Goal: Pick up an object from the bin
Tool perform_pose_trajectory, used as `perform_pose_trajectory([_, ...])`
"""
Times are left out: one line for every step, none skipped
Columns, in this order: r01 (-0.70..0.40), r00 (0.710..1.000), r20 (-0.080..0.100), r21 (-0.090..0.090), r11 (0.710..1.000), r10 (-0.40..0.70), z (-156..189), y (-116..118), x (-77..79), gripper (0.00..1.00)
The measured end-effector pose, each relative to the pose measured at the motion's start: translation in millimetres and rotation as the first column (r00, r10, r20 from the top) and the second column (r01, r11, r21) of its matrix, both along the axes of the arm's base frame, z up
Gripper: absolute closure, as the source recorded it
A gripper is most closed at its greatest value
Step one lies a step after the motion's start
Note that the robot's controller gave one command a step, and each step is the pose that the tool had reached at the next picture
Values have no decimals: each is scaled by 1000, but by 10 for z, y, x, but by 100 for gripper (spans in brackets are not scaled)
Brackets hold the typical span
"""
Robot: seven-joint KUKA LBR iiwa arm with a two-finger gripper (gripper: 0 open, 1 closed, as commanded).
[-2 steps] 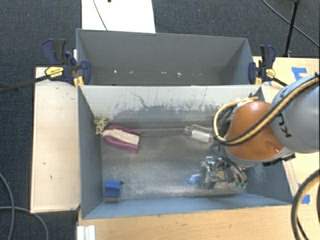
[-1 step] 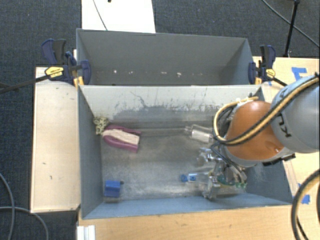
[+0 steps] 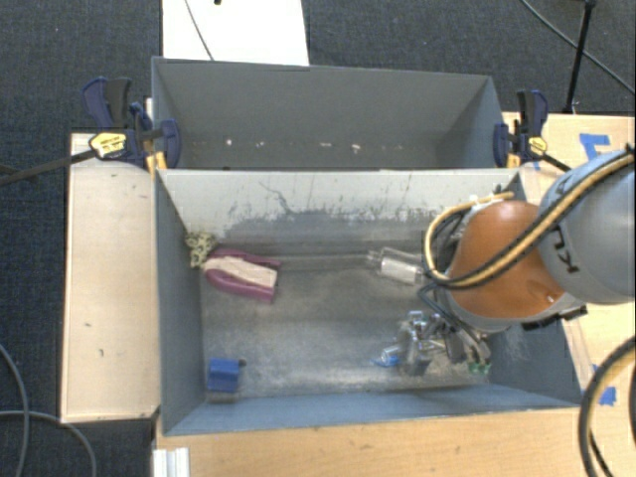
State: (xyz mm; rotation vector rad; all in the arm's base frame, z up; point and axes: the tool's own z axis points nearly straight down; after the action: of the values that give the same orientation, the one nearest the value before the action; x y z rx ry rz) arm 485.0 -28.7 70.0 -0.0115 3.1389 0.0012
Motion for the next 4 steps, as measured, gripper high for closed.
perform_pose_trajectory([1, 1000, 1, 0, 1000, -1, 1, 0, 4, 0])
perform_pose_trajectory([1, 1000, 0, 0, 1000, -1, 0, 0, 0, 100])
perform_pose_trajectory([1, 1000, 1, 0, 1000, -1, 1, 0, 4, 0])
perform_pose_trajectory([2, 1000, 0, 0, 1000, -2, 0, 0, 0, 100])
